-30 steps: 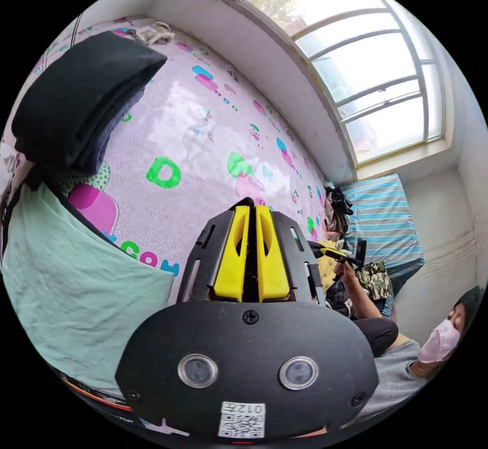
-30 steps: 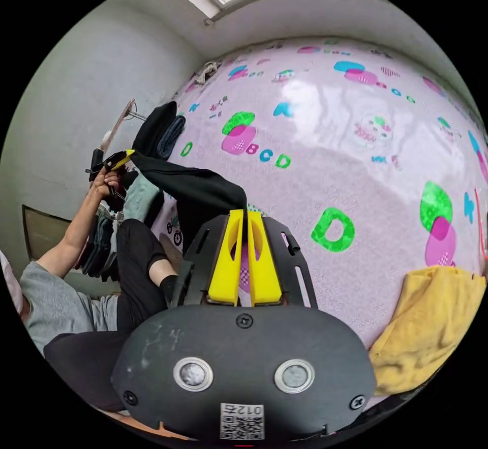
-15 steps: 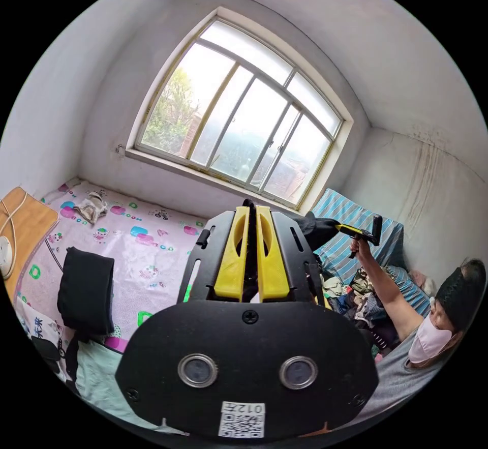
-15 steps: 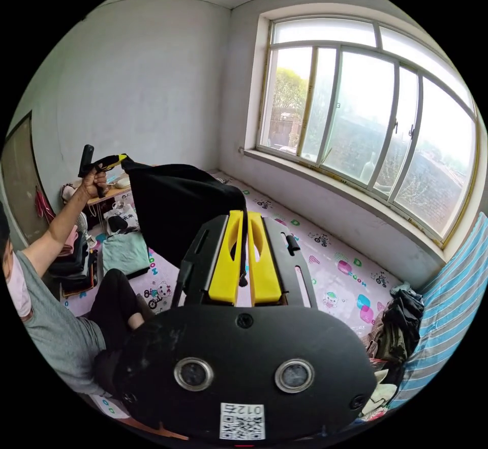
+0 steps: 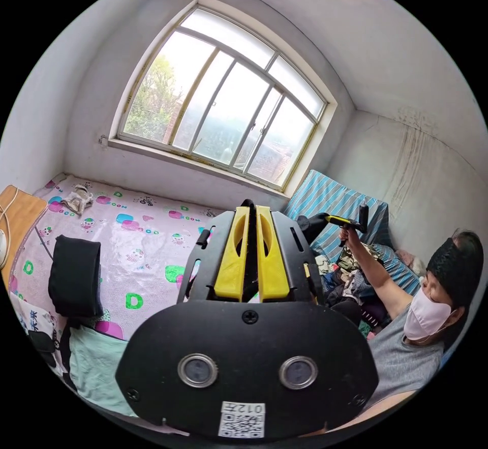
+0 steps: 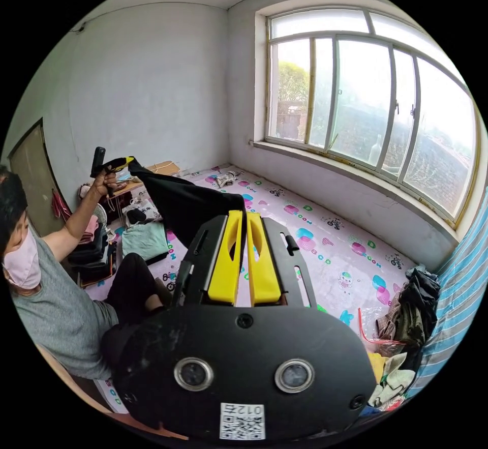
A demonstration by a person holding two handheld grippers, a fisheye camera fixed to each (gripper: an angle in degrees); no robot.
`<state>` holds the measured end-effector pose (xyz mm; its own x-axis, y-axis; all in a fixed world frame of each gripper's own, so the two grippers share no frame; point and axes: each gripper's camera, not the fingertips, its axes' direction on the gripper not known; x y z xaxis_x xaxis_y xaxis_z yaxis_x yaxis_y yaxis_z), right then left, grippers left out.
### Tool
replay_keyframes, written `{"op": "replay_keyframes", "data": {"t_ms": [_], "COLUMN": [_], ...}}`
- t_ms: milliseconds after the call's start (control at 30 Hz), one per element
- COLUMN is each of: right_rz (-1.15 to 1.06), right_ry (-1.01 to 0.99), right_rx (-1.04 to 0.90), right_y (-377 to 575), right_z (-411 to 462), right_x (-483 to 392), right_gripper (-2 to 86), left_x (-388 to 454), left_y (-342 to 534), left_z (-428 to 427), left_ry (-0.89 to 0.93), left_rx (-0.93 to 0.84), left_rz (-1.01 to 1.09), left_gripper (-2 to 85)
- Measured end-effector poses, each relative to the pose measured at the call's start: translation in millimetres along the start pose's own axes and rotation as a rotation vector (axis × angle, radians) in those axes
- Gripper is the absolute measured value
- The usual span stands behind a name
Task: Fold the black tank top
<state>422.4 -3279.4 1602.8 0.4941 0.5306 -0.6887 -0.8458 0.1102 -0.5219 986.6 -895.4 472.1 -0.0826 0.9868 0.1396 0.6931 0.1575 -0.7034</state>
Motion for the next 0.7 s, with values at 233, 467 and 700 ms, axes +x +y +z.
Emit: {"op": "replay_keyframes", "data": {"t_ms": [233,467,700], "right_rz": [0.067,0.229,0.186], "right_ry": [-0.007,0.0,0.17], "right_rx": [-0.093,-0.21,-0.04], "right_y": [-32.9,-79.0,-273.1], "right_z": [82.9,233.7,199.1], "right_x": [14.0,119.1,195.5], "right_gripper": [-0.6,-0.4,-0.3], "left_x": [-46.9,-161.1,-171.9], "left_y": [-0.2,5.3,-98.4], "left_z": [57.1,182.1,230.4], "left_ry": [0.015,-0.016,-0.056], "left_rx": [-0.083,-0.223,-0.029], "left_rz": [-0.098,-0.35,-0.213], "left_gripper": [0.5,0.6,0.5]}}
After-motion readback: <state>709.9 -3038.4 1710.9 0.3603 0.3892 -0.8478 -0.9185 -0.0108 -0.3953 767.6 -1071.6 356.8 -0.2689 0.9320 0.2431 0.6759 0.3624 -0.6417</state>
